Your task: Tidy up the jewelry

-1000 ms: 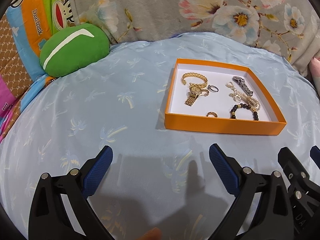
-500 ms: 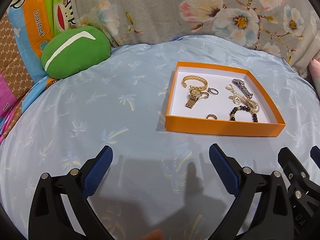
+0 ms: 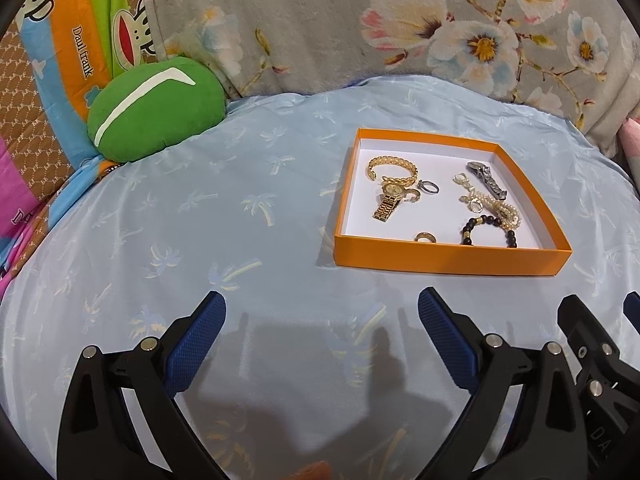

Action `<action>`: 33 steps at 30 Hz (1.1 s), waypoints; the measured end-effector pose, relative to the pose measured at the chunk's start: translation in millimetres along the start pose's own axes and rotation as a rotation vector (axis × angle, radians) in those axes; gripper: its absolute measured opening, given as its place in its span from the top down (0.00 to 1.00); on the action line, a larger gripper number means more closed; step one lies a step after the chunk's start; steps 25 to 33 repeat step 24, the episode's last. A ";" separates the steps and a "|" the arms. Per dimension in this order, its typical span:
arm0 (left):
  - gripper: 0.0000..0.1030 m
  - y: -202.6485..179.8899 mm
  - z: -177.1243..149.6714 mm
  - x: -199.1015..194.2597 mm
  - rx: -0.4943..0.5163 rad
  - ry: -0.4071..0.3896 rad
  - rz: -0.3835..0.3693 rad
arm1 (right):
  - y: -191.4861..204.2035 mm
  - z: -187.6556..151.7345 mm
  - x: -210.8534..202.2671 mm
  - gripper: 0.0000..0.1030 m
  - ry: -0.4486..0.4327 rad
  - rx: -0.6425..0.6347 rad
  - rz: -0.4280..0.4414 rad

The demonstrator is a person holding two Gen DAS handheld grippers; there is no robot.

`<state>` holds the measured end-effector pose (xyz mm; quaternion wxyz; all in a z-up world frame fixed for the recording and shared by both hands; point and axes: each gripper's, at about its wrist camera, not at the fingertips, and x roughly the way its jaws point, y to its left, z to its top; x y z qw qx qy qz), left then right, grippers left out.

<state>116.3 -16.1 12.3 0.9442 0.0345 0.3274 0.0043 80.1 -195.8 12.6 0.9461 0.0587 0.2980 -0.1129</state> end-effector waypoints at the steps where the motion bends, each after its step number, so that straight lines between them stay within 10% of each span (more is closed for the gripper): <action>1: 0.08 0.2 0.2 0.1 0.000 0.000 0.000 | 0.0 -0.1 0.0 0.09 0.000 0.000 0.000; 33: 0.13 -1.9 0.0 -1.4 0.009 -0.007 -0.005 | -0.2 0.4 -0.5 0.09 -0.002 -0.002 -0.003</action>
